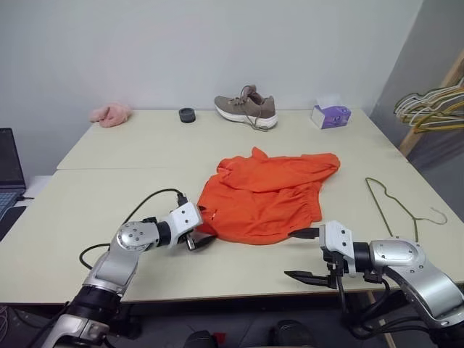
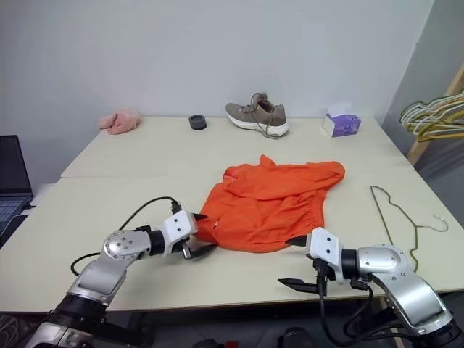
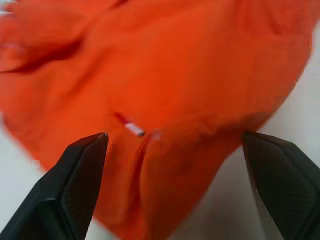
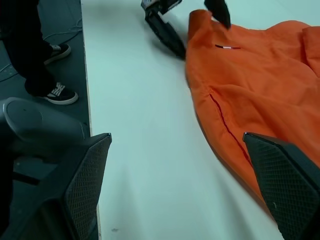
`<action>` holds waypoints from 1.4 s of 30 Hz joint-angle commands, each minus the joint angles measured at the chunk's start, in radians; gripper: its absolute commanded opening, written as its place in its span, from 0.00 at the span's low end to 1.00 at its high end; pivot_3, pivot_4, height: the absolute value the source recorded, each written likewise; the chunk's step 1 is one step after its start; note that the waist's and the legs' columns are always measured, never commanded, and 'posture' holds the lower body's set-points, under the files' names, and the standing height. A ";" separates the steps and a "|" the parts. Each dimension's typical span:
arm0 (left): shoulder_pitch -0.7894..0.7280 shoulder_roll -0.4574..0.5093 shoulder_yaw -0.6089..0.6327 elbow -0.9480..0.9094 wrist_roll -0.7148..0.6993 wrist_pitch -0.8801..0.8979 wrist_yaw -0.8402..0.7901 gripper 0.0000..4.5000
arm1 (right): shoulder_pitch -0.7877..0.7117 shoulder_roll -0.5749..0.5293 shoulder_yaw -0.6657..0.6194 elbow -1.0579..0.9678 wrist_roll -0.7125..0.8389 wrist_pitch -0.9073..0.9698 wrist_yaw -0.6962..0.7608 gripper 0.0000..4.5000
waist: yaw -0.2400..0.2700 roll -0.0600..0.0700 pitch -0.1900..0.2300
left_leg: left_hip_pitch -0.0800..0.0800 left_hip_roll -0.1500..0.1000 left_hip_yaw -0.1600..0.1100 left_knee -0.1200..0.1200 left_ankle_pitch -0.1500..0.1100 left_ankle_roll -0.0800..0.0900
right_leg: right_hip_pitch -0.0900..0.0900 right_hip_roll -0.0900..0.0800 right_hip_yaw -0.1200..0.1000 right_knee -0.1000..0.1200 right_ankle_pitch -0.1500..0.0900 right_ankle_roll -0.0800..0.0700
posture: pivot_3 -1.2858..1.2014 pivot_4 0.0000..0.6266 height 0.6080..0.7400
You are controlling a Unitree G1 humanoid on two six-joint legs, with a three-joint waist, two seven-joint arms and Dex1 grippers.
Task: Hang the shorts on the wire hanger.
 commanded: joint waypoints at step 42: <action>0.236 0.226 0.195 -0.322 -0.324 0.225 -0.282 0.00 | -0.526 0.167 0.228 0.703 -0.419 -0.526 0.059 0.01 | -0.112 0.001 0.000 | 0.008 0.001 0.006 -0.002 0.000 0.000 | 0.000 0.000 0.021 0.001 0.004 0.007 | 0.43 0.00 1.00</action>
